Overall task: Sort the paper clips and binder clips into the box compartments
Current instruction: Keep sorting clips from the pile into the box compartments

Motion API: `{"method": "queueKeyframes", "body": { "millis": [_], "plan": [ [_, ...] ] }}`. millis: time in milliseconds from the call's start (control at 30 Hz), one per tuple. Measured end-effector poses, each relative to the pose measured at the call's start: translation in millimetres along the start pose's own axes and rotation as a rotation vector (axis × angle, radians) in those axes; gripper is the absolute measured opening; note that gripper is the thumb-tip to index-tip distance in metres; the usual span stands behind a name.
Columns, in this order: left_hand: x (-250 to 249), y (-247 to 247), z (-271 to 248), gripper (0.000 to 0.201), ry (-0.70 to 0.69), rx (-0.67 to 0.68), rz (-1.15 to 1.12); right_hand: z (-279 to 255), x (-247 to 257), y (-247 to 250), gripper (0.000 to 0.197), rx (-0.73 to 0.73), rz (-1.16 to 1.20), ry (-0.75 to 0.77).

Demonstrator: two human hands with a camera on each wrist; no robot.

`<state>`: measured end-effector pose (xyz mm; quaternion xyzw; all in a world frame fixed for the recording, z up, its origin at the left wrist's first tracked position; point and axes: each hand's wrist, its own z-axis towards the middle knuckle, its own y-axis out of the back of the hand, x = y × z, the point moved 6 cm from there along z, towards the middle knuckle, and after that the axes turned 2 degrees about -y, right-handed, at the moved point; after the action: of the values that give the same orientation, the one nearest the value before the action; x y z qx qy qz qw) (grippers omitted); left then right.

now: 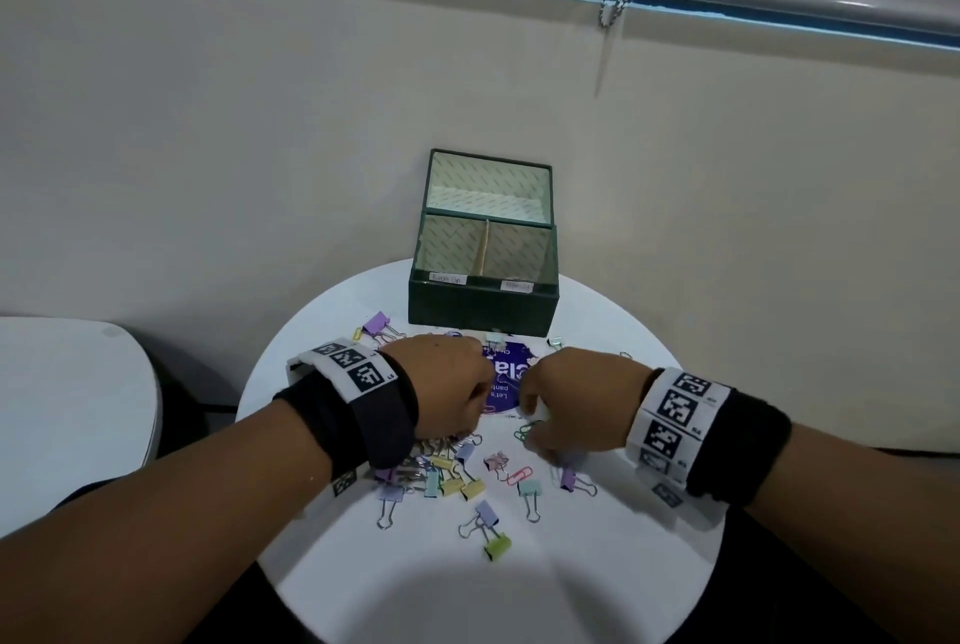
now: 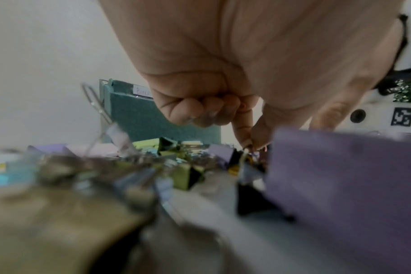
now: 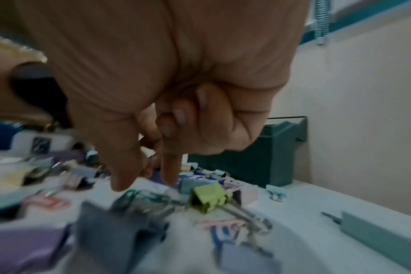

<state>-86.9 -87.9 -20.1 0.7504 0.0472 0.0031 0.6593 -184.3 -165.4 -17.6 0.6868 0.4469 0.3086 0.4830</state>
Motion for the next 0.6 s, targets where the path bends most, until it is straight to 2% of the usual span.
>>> {"method": "queueKeyframes", "body": {
  "millis": [133,267,333,400,433,533,600],
  "plan": [
    [0,6,-1,0.019,0.001,-0.083,-0.025,2,8,-9,0.013,0.084,0.014,-0.023],
    [6,10,-3,0.017,0.023,-0.153,-0.107,0,13,-13,0.020,0.097,-0.037,-0.008],
    [8,11,-6,0.016,0.026,-0.143,-0.156,-2,14,-14,0.020,0.116,-0.053,0.009],
    [11,16,-8,0.017,0.024,-0.106,-0.194,-4,10,-5,0.011,0.098,-0.019,0.018],
    [16,21,-8,0.017,0.039,-0.088,-0.218,-2,5,7,0.004,0.058,0.044,0.026],
    [33,48,-1,0.019,0.111,-0.079,-0.303,13,-23,60,0.011,-0.159,0.285,0.017],
    [42,68,12,0.022,0.155,-0.103,-0.299,31,-47,90,0.006,-0.340,0.416,-0.027]
  ]
}}
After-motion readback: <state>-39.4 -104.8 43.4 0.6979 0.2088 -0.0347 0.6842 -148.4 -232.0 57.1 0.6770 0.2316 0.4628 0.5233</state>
